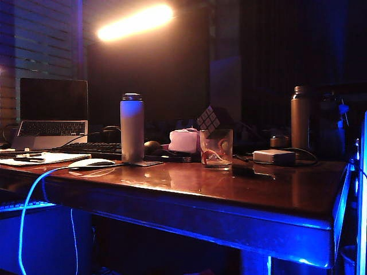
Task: Stack the Rubik's Cube on top of the glass cup.
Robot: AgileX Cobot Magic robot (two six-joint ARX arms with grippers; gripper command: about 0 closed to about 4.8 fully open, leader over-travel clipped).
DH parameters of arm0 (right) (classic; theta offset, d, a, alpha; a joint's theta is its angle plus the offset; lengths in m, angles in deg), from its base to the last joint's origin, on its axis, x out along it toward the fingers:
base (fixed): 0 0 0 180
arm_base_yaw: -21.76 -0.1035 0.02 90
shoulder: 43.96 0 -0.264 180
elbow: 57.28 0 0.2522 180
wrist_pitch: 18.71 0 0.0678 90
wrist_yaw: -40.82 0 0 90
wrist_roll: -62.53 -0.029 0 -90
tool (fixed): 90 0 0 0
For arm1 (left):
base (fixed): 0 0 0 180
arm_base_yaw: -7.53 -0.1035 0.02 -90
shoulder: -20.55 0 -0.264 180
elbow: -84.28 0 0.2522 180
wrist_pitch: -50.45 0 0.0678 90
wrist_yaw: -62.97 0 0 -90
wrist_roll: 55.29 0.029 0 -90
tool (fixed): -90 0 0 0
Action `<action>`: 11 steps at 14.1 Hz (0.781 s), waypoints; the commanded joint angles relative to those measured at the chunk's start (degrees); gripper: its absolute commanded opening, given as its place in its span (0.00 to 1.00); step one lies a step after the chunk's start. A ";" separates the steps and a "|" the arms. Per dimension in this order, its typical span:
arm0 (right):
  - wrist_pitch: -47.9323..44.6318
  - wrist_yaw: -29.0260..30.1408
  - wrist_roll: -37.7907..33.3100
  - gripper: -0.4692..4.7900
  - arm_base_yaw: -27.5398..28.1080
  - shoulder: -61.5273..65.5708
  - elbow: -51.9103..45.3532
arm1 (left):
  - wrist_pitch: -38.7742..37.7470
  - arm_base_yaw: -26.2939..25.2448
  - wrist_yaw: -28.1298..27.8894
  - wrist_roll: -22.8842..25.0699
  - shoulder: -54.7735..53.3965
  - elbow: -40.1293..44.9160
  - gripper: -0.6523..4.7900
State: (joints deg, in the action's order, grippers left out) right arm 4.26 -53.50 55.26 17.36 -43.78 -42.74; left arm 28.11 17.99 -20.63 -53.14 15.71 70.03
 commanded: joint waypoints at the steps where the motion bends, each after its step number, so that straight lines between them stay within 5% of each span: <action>1: -0.02 0.17 -0.20 0.09 -0.07 -0.07 -0.39 | -1.16 -5.42 -0.33 0.44 4.17 0.15 0.12; 11: -0.02 0.20 -0.20 0.09 -0.15 -0.07 -0.39 | -0.85 -6.45 -0.09 0.44 4.81 0.15 0.12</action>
State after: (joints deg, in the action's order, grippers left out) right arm 3.91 -53.50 55.26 17.21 -43.78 -42.90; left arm 28.18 11.50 -21.09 -53.12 20.39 70.03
